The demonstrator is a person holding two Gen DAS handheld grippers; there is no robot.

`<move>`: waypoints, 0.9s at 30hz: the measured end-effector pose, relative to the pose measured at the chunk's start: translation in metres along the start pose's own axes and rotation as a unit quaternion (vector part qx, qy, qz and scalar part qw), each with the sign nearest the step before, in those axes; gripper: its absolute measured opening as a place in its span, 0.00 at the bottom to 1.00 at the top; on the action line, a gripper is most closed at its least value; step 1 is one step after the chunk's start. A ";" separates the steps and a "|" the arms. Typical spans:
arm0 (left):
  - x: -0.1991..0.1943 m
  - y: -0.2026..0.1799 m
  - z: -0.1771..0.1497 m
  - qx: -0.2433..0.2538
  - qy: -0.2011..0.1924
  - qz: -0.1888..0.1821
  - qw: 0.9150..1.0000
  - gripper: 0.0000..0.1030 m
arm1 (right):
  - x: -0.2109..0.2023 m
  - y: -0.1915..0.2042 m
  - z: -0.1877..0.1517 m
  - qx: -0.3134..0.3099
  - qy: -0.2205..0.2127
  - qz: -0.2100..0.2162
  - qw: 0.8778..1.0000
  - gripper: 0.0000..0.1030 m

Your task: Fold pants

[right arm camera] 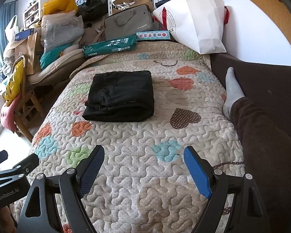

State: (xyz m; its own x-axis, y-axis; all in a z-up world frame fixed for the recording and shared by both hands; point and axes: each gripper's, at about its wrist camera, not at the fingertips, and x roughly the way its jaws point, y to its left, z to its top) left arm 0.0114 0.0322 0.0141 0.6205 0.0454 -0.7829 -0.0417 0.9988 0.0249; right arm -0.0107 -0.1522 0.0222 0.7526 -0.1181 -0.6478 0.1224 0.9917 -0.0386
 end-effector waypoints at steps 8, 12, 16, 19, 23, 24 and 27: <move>-0.001 -0.002 0.000 0.003 -0.001 -0.004 1.000 1.00 | -0.001 0.006 0.000 -0.013 -0.004 0.000 1.000 0.85; -0.001 -0.003 0.000 0.005 -0.002 -0.005 1.000 1.00 | 0.000 0.006 -0.001 -0.013 -0.004 0.002 1.000 0.86; -0.001 -0.004 0.000 0.005 0.000 -0.006 1.000 1.00 | 0.001 0.009 -0.002 -0.017 -0.002 0.004 1.000 0.86; -0.001 -0.005 0.000 0.006 -0.001 -0.006 1.000 1.00 | 0.002 0.011 -0.003 -0.021 -0.001 0.006 1.000 0.86; -0.002 -0.006 0.000 0.007 -0.001 -0.007 1.000 1.00 | 0.002 0.013 -0.003 -0.026 -0.002 0.007 1.000 0.86; -0.002 -0.007 0.000 0.008 -0.002 -0.007 1.000 1.00 | 0.002 0.014 -0.003 -0.026 -0.002 0.007 1.000 0.86; -0.002 -0.008 -0.001 0.010 -0.002 -0.008 1.000 1.00 | 0.004 0.013 -0.003 -0.026 0.000 0.007 1.000 0.86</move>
State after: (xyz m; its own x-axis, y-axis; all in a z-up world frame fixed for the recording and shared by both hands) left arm 0.0103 0.0240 0.0148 0.6237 0.0294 -0.7811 -0.0153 0.9996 0.0254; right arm -0.0084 -0.1395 0.0170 0.7535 -0.1037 -0.6492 0.0780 0.9946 -0.0682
